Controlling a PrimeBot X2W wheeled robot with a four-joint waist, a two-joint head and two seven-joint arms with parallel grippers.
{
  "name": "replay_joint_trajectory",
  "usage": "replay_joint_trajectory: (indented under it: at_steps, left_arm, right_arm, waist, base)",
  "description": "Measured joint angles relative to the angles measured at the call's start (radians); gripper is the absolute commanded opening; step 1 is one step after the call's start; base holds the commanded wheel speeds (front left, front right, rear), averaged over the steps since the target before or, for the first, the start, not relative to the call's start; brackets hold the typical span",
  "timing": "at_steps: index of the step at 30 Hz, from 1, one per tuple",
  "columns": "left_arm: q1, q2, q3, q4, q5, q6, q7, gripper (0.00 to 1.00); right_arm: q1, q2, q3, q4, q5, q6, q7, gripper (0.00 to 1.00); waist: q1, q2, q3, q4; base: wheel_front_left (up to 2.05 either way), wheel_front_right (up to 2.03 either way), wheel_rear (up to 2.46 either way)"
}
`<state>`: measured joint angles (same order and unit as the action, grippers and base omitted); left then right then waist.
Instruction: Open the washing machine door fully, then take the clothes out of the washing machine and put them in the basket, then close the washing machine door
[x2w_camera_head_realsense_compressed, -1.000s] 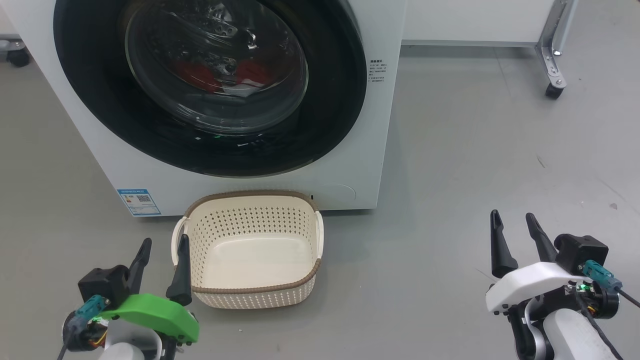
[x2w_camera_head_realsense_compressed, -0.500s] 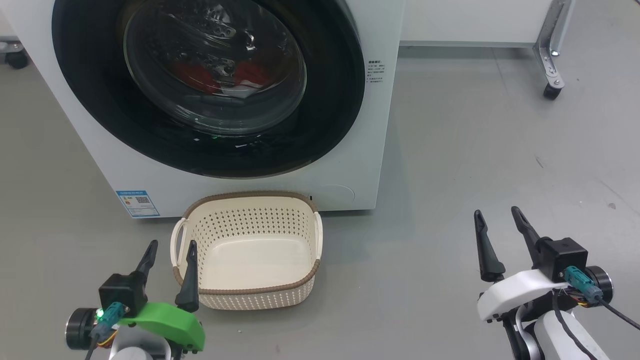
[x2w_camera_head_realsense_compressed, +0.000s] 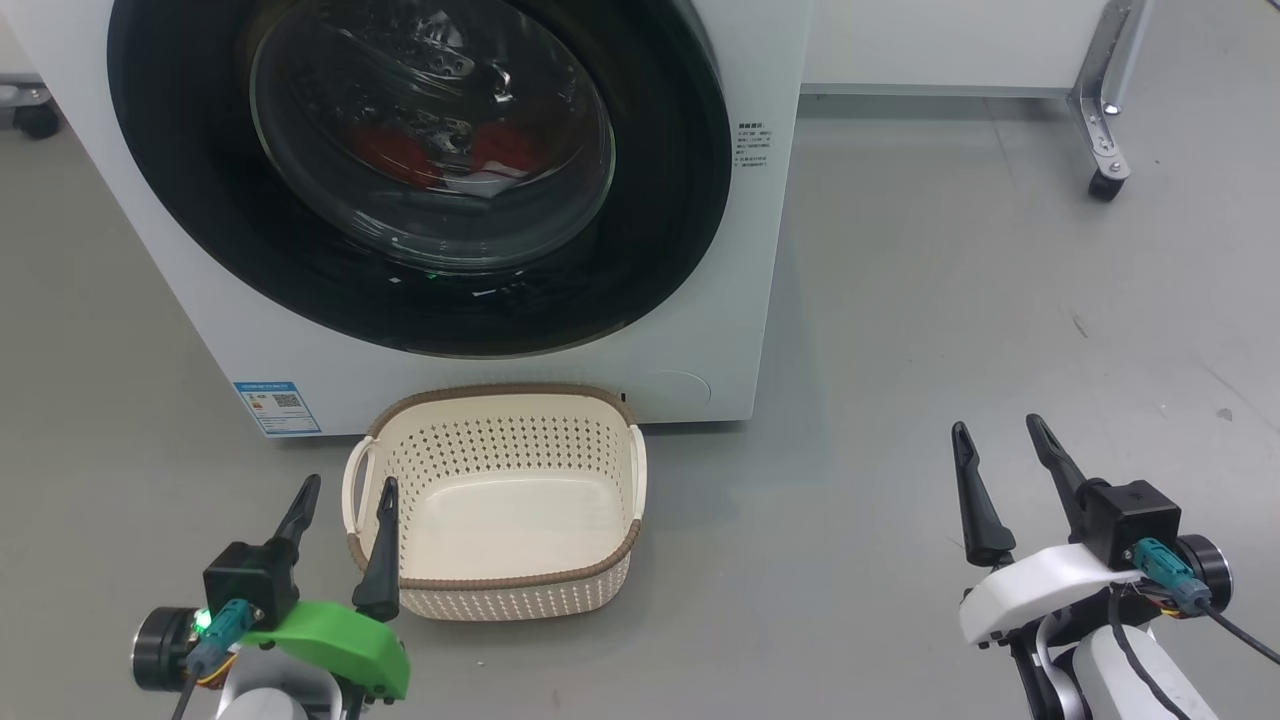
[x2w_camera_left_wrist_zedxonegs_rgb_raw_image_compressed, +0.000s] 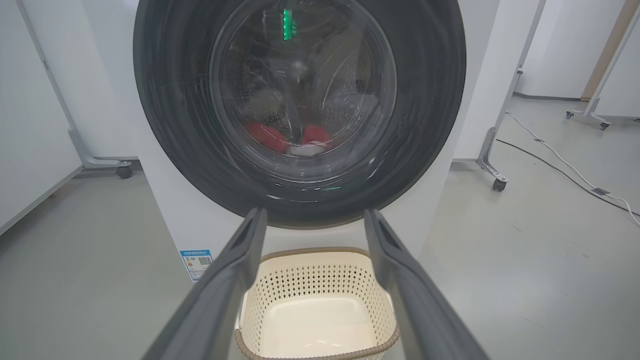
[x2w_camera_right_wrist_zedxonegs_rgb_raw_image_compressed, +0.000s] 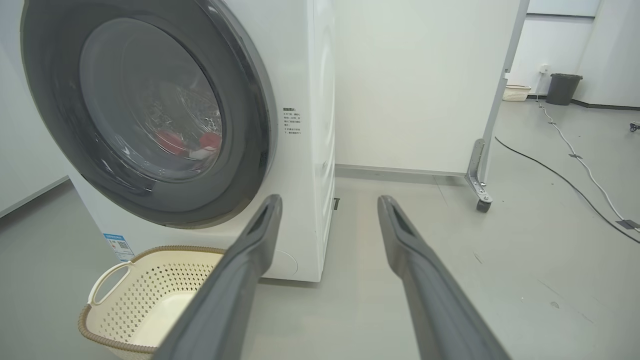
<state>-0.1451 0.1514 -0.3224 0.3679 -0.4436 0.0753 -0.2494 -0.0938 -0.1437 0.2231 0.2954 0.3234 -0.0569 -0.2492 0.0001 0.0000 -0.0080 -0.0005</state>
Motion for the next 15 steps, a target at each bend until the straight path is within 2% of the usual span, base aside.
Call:
replay_joint_trajectory:
  at_steps: [15]
  left_arm:
    - [0.000,0.000,-0.001,0.014,0.013,0.008,-0.002,1.00]
  right_arm:
    - [0.017,0.010,-0.021,-0.001,-0.004,0.000,0.000,1.00]
  waist:
    - [0.0000,0.0000,0.000,0.000]
  base:
    - [0.00,0.00,0.00]
